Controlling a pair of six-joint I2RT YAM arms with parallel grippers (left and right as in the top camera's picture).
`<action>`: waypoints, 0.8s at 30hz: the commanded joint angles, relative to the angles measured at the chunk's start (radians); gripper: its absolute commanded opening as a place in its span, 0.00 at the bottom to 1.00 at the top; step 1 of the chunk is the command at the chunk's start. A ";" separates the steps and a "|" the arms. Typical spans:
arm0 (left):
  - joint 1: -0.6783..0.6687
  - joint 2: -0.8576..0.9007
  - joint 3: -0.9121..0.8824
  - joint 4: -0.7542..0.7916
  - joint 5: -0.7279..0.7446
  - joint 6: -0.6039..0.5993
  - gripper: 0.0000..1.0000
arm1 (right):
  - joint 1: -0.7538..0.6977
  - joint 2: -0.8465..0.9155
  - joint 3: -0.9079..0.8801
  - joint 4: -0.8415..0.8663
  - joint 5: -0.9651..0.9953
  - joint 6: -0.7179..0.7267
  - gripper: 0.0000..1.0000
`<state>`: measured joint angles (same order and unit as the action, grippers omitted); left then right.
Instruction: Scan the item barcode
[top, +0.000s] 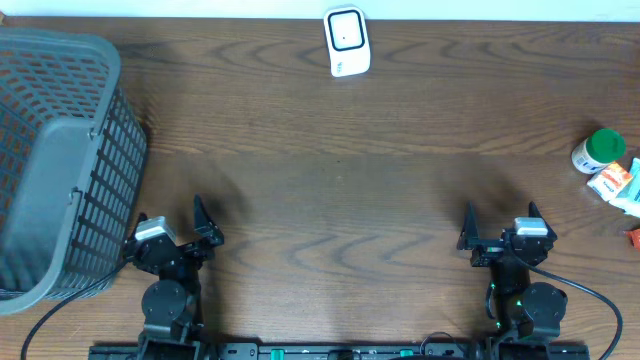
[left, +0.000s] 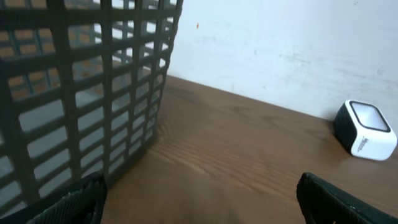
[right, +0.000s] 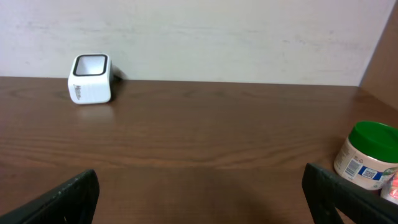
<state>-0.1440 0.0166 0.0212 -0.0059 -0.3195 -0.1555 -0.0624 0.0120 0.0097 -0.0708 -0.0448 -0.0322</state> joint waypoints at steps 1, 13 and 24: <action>0.006 -0.015 -0.017 -0.043 -0.003 0.032 0.98 | -0.009 -0.006 -0.004 -0.001 0.010 0.017 0.99; 0.006 -0.015 -0.017 -0.050 0.100 0.159 0.98 | -0.009 -0.006 -0.004 -0.001 0.010 0.017 0.99; 0.006 -0.015 -0.017 -0.050 0.105 0.160 0.98 | -0.009 -0.006 -0.004 -0.001 0.010 0.017 0.99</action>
<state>-0.1440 0.0109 0.0257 -0.0196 -0.2295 -0.0177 -0.0624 0.0120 0.0097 -0.0708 -0.0448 -0.0322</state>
